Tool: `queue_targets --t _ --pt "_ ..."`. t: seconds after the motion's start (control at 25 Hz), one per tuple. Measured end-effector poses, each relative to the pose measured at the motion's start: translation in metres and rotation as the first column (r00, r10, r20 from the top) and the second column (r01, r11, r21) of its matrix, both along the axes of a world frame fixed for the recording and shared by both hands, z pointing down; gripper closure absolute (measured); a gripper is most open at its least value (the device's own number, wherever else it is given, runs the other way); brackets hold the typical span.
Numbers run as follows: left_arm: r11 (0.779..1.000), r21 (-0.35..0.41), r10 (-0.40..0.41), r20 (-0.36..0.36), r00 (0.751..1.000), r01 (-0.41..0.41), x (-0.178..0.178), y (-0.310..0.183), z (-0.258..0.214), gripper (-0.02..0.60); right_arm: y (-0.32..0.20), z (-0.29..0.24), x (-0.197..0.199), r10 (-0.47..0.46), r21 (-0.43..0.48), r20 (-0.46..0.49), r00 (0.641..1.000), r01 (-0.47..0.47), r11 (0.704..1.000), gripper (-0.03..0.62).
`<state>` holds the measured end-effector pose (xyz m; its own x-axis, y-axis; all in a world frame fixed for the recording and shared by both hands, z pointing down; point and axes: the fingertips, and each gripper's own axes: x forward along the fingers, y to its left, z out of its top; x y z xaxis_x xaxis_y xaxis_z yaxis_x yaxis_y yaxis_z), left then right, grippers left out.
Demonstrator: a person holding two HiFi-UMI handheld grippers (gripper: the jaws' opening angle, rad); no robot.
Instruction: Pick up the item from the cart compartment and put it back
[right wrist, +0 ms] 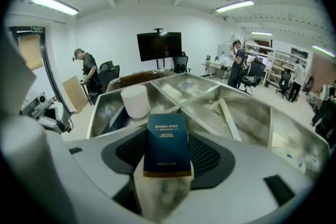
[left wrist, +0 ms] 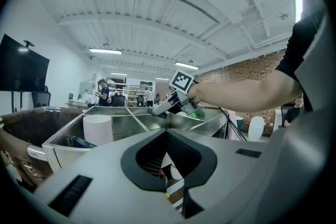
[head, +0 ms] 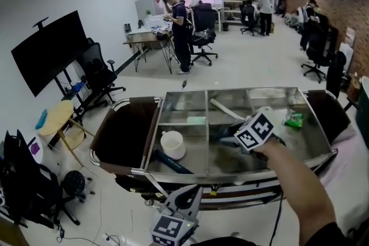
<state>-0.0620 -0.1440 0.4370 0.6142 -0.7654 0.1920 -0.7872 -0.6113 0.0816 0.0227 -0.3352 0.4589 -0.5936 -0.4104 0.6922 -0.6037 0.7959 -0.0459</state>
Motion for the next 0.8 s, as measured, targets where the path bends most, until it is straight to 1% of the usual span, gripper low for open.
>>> queue_targets --t 0.16,0.28,0.4,0.52,0.64,0.8 --pt "1.0 0.01 -0.001 0.002 1.0 0.001 0.003 -0.002 -0.004 0.581 0.024 -0.036 0.006 0.016 0.095 0.075 0.997 -0.023 0.995 0.328" --pt "1.0 0.015 0.003 0.005 1.0 -0.003 0.008 -0.001 -0.004 0.581 0.045 -0.059 0.015 0.028 0.162 0.141 0.99 -0.051 0.986 0.327" --pt "1.0 0.013 0.01 0.008 1.0 -0.01 0.011 0.0 -0.003 0.581 0.07 -0.076 0.023 0.036 0.21 0.205 0.978 -0.08 0.975 0.327" --pt "1.0 0.013 0.012 0.009 1.0 -0.013 0.013 -0.001 -0.003 0.581 0.097 -0.088 0.029 0.035 0.238 0.271 0.962 -0.103 0.966 0.327" --pt "1.0 0.014 0.015 0.013 1.0 -0.015 0.014 0.0 -0.004 0.581 0.126 -0.095 0.036 0.037 0.244 0.345 0.938 -0.128 0.961 0.327" --pt "0.999 0.038 0.018 0.001 1.0 -0.018 0.015 0.002 -0.01 0.581 0.157 -0.097 0.052 0.072 0.28 0.393 0.917 -0.194 0.94 0.327"
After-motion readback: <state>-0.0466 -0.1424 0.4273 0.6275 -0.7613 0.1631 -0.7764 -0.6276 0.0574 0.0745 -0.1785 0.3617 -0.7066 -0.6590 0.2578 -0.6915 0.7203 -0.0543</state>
